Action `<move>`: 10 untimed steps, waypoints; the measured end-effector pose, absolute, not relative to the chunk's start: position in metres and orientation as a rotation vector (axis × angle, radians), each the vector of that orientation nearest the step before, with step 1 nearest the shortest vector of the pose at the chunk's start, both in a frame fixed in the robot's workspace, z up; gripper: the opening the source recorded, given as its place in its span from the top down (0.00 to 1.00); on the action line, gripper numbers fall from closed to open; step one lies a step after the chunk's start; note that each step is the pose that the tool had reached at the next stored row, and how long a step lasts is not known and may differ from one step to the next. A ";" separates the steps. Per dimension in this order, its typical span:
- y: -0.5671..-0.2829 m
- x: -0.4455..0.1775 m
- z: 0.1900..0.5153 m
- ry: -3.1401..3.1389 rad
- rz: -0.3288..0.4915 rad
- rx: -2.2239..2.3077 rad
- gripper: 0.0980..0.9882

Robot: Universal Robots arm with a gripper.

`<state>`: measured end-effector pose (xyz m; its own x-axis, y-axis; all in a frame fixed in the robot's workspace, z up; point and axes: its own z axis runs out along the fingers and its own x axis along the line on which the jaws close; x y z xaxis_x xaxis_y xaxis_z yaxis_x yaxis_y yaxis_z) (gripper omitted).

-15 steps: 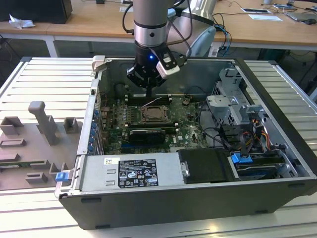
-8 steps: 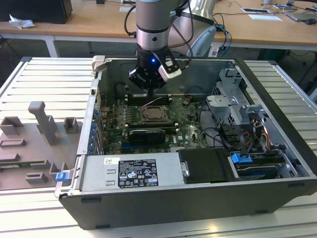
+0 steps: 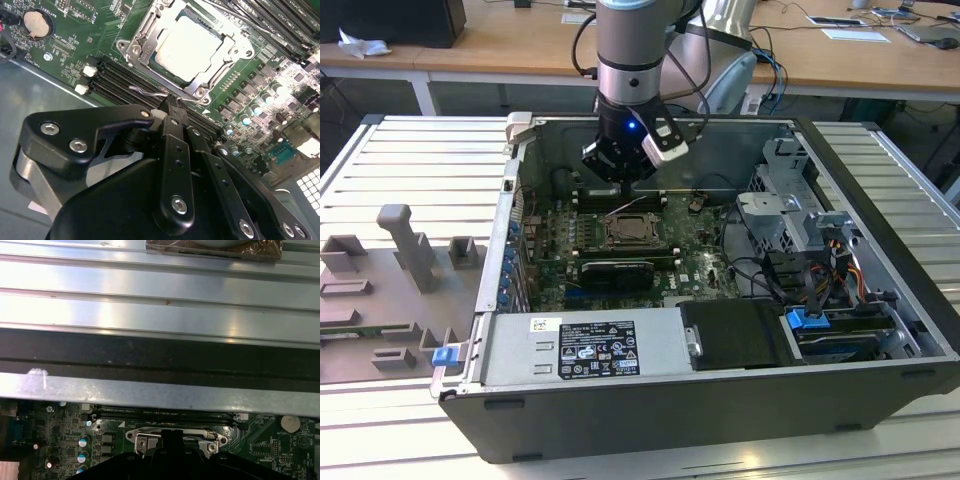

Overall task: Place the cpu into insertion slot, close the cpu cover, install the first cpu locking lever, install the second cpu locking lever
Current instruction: 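Install the first cpu locking lever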

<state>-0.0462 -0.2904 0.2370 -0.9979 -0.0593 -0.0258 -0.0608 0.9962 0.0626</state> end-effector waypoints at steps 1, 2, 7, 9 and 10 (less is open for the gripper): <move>-0.290 -0.046 0.237 3.115 0.099 -0.094 0.99; -0.290 -0.046 0.237 3.115 0.098 -0.094 0.99; -0.290 -0.046 0.236 3.115 0.099 -0.094 0.99; -0.290 -0.046 0.236 3.114 0.104 -0.096 0.99; -0.290 -0.045 0.236 3.114 0.112 -0.097 0.99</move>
